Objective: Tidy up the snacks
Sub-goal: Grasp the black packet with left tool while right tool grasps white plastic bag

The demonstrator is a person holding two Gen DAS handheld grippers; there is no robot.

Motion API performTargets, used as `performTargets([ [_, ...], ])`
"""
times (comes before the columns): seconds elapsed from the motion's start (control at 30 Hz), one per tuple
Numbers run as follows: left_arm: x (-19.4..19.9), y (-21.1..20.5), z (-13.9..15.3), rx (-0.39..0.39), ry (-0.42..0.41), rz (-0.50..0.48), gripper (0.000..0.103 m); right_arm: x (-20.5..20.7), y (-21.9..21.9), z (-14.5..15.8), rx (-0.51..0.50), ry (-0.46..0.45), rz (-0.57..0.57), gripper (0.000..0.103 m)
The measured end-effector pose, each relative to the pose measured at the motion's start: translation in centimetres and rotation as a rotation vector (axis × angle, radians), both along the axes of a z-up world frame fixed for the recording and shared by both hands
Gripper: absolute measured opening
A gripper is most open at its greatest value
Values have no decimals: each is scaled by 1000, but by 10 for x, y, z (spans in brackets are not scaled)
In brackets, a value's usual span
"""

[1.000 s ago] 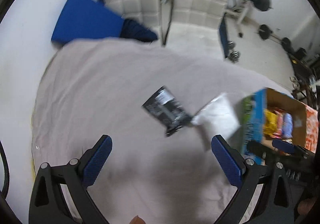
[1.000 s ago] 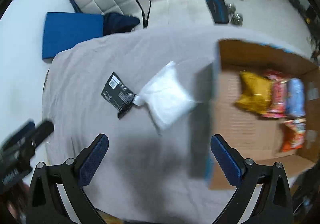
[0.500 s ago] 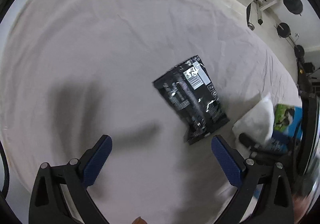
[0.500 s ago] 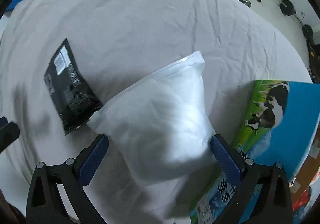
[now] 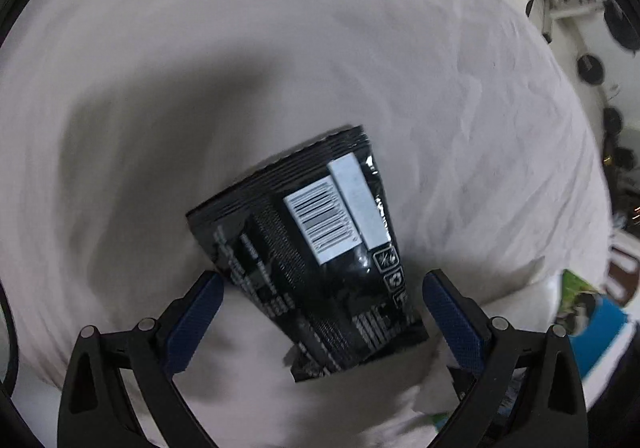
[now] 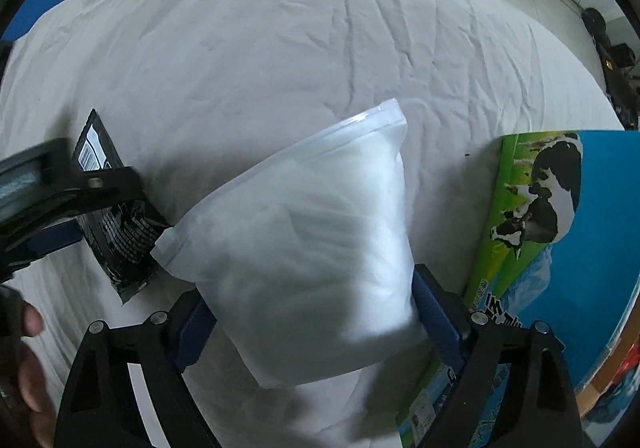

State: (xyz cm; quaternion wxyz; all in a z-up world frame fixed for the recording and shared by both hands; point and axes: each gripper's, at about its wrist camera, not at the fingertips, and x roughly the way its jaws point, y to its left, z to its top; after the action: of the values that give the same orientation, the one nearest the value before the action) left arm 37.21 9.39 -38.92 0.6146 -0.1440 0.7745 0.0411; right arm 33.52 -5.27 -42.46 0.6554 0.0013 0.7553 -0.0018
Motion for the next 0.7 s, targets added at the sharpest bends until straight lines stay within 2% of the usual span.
performTargets([
  [0.07,0,-10,2,45,-36,-67,101,2,-2,-1,5,4,-7,91],
  [0.13,-5,-20,4,98,-58,-158,97,10,-1,-3,2,8,-9,90],
  [0.23,-21,-29,14,135,-135,-277,76,5,-3,-2,-8,6,-7,87],
  [0.27,-29,-31,18,135,-154,-324,64,0,-1,2,-12,7,-9,86],
  [0.3,-36,-33,20,138,-158,-353,56,-3,-1,2,-12,9,-12,86],
  [0.43,-76,-23,22,174,-165,-433,55,-19,2,1,24,38,-49,85],
  [0.6,-120,-7,21,179,-142,-435,55,-48,9,-3,126,93,-100,85],
  [0.7,-137,2,21,169,-158,-404,58,-55,17,-3,116,77,-77,87],
])
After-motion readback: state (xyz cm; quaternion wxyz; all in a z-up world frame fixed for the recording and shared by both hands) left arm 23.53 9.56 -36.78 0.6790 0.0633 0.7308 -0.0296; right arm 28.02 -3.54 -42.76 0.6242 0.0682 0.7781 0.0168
